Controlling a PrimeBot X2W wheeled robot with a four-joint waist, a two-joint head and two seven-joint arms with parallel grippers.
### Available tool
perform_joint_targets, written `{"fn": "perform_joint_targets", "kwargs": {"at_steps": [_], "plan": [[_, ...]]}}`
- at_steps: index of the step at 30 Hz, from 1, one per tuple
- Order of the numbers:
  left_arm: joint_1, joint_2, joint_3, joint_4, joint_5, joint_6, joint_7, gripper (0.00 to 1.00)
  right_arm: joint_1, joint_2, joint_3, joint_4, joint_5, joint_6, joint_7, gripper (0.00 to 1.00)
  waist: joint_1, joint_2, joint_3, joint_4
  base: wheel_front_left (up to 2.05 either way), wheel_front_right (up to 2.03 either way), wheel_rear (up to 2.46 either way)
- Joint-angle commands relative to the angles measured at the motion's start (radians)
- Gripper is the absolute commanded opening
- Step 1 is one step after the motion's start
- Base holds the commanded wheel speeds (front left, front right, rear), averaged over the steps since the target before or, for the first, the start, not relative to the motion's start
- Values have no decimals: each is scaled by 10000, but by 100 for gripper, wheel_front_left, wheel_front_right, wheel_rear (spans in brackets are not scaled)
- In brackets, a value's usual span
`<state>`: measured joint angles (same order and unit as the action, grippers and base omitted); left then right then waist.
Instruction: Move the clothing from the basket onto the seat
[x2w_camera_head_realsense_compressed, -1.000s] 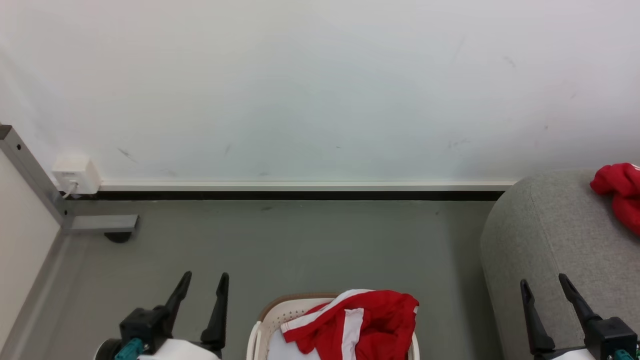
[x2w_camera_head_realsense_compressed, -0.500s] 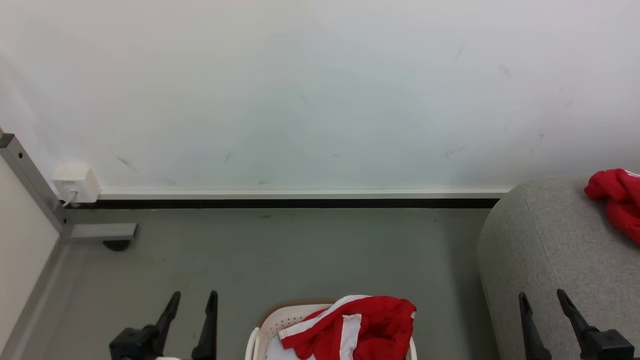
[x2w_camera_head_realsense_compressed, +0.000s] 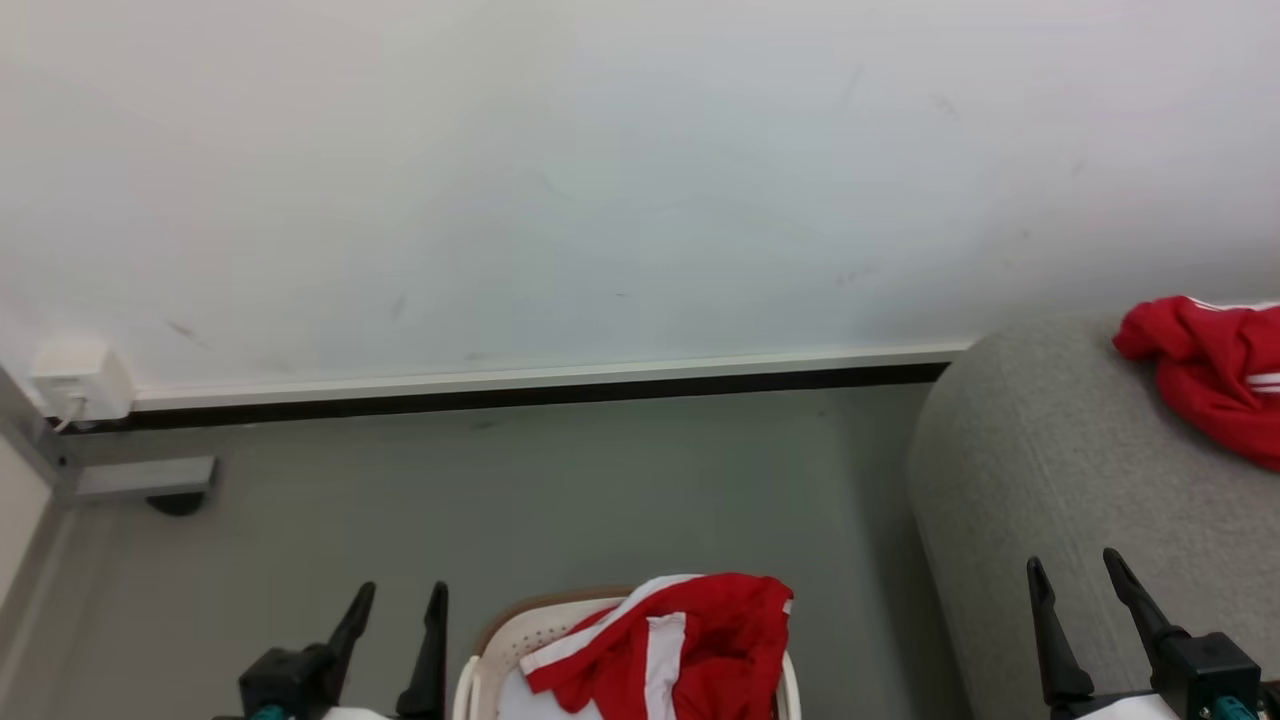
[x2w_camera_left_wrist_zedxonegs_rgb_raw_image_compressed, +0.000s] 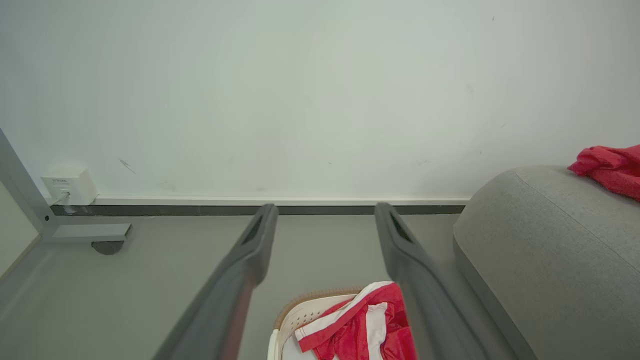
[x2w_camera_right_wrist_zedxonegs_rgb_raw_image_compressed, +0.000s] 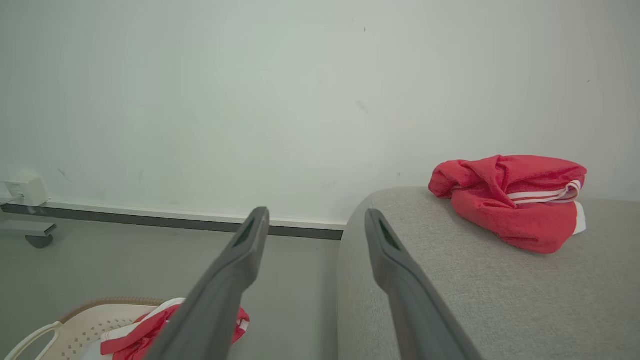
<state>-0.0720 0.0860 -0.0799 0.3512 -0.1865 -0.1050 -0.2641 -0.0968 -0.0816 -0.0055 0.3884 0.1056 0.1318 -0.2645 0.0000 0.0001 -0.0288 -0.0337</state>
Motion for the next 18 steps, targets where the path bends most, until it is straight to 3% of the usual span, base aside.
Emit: {"fn": "perform_joint_targets", "kwargs": {"at_steps": [1, 9, 18], "plan": [[-224, -6, -82, 240, 190, -39, -4, 100, -169, -89, 71, -77, 17, -22, 3, 100, 0, -1, 180, -332, 0, 0, 0], [-1608, -49, -735, 1907, 716, -101, 16, 100, -744, -288, 413, -408, 233, -22, 3, 100, 0, -1, 1003, -1391, 0, 0, 0], [-4070, 12, -1440, 4393, 1387, 23, 969, 100, -1642, -307, 703, -1034, 515, -22, 3, 100, 0, -1, 2632, -2373, 0, 0, 0]]}}
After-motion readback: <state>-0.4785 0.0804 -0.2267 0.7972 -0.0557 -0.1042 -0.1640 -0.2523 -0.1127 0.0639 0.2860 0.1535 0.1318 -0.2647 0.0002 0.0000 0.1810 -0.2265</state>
